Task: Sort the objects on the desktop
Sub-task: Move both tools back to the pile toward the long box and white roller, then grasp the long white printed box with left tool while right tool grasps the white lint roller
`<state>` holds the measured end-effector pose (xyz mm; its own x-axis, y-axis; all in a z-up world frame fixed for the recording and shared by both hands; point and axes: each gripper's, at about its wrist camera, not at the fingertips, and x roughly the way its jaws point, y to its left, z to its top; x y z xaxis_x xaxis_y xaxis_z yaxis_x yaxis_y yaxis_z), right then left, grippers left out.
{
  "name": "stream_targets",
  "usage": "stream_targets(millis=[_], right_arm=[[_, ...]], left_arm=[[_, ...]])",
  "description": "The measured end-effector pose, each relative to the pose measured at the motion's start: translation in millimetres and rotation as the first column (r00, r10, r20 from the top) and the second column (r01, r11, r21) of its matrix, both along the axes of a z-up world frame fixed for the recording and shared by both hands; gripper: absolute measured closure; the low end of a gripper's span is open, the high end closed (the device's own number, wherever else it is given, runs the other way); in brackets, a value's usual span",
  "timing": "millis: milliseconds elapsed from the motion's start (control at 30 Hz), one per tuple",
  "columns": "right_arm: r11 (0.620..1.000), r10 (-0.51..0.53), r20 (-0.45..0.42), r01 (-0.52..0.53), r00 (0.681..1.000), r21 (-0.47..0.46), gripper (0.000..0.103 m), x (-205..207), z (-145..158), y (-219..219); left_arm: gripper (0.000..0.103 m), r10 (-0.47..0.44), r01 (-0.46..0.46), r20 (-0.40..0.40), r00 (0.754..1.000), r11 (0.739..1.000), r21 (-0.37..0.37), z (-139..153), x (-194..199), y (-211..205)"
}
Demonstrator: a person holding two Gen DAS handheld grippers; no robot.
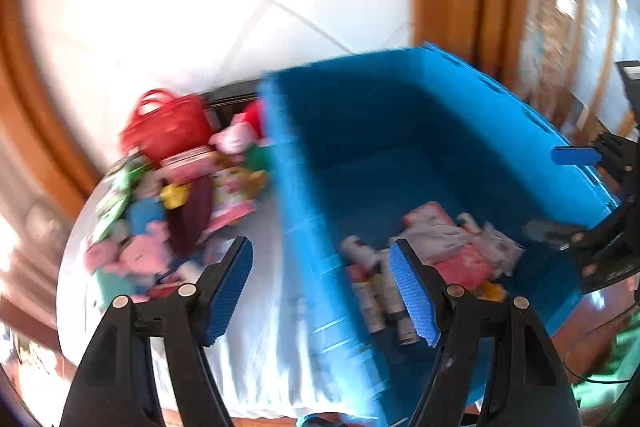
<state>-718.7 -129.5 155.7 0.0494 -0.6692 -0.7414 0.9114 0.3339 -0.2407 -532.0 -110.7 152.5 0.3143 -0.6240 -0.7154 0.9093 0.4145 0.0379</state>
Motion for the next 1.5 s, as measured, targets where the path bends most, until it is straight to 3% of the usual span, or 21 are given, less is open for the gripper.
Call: stream_targets(millis=[133, 233, 433, 633, 767, 867, 1100, 1133, 1300, 1500], right_arm=[[0.994, 0.078, 0.072, -0.072, 0.994, -0.086, 0.000, 51, 11, 10], [0.985, 0.137, 0.120, -0.122, 0.983, -0.123, 0.000, 93, 10, 14], [0.989, 0.147, 0.300, -0.131, 0.943, -0.072, 0.000, 183, -11, 0], [0.997, 0.060, 0.333, -0.042, 0.941, -0.059, 0.000, 261, -40, -22], [1.000, -0.022, 0.326, 0.017, 0.945, 0.018, 0.000, 303, -86, -57], [0.991, -0.119, 0.276, 0.096, 0.954, 0.096, 0.000, 318, -133, -90], [0.942, -0.287, 0.145, 0.251, 0.947, 0.223, 0.000, 316, -224, -135], [0.933, -0.305, 0.132, 0.269, 0.943, 0.239, 0.000, 315, -235, -139], [0.919, -0.324, 0.094, 0.289, 0.941, 0.270, 0.000, 316, -267, -149], [0.916, -0.318, 0.066, 0.288, 0.946, 0.281, 0.000, 326, -288, -165]], left_arm=[[0.032, 0.142, -0.142, -0.009, 0.990, 0.990, 0.001, -21, 53, 56], [0.032, 0.251, -0.251, -0.024, 0.968, 0.968, 0.014, -49, 104, 102], [0.032, 0.432, -0.430, -0.040, 0.901, 0.901, 0.050, -110, 200, 179], [0.032, 0.512, -0.508, -0.043, 0.858, 0.858, 0.077, -178, 288, 237], [0.032, 0.492, -0.480, -0.096, 0.865, 0.868, 0.128, -226, 330, 244], [0.032, 0.453, -0.433, -0.130, 0.882, 0.888, 0.155, -262, 352, 236], [0.033, 0.360, -0.329, -0.131, 0.924, 0.920, 0.211, -321, 370, 199], [0.037, 0.350, -0.319, -0.125, 0.928, 0.922, 0.218, -327, 371, 195], [0.053, 0.323, -0.276, -0.173, 0.931, 0.928, 0.250, -351, 381, 181], [0.053, 0.312, -0.264, -0.183, 0.932, 0.933, 0.243, -359, 383, 175]])
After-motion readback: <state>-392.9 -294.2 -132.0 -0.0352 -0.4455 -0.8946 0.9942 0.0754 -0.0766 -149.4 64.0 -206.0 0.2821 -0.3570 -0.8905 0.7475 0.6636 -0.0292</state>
